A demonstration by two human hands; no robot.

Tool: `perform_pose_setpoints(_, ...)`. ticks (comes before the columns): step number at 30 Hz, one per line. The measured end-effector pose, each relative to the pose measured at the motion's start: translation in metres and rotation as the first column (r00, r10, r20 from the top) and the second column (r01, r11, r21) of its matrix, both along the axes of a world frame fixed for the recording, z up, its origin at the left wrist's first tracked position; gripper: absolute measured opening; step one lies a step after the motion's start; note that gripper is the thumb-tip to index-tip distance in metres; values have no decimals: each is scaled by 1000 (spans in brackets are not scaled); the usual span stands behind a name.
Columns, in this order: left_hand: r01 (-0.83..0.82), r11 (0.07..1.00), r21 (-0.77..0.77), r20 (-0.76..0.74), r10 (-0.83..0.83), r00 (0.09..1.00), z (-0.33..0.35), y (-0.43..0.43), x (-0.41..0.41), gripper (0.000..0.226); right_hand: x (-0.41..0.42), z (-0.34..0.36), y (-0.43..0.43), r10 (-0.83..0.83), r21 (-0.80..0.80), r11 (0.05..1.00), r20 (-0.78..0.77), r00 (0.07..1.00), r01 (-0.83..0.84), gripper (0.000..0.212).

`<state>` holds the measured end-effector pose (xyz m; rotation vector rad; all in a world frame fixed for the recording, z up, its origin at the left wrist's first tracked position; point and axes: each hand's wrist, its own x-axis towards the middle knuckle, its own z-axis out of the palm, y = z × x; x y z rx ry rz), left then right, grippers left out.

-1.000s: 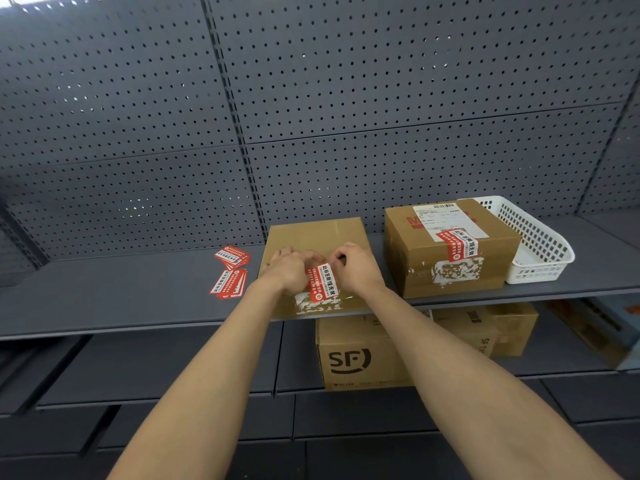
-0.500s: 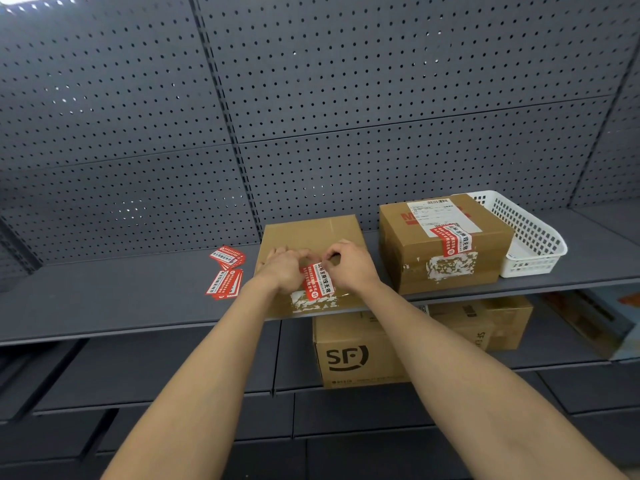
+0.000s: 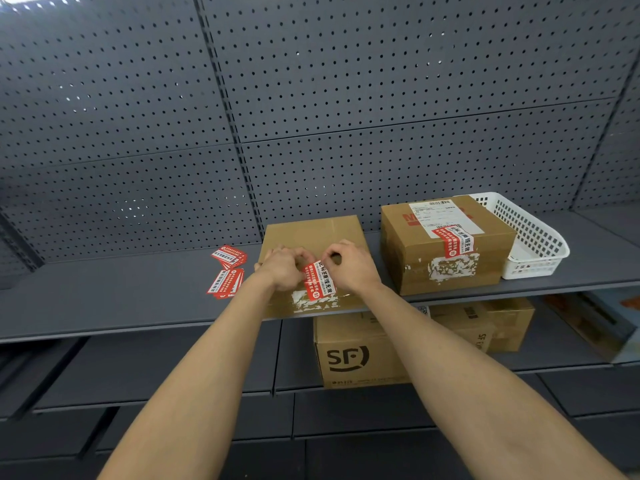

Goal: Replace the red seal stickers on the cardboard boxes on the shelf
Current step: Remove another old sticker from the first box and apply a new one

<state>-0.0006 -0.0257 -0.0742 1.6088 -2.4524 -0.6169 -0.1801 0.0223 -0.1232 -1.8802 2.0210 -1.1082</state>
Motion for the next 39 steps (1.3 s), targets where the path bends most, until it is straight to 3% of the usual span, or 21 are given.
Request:
perform_pose_setpoints(10, 0, 999, -33, 6, 0, 1000, -5, -4, 1, 41, 1, 5, 6, 28, 32, 999, 3, 1000, -28, 30)
perform_pose_setpoints(17, -10, 1000, -25, -45, 9, 999, -9, -9, 2, 38, 2, 4, 7, 6, 6, 1000, -38, 999, -5, 11)
perform_pose_setpoints(33, -23, 1000, 1, -106, 23, 994, -17, -20, 3, 20, -1, 8, 9, 39, 85, 996, -8, 999, -38, 14)
perform_pose_setpoints(39, -119, 992, 27, -284, 122, 951, -12, -2, 10, 34, -3, 9, 10, 64, 104, 992, 39, 997, -68, 14)
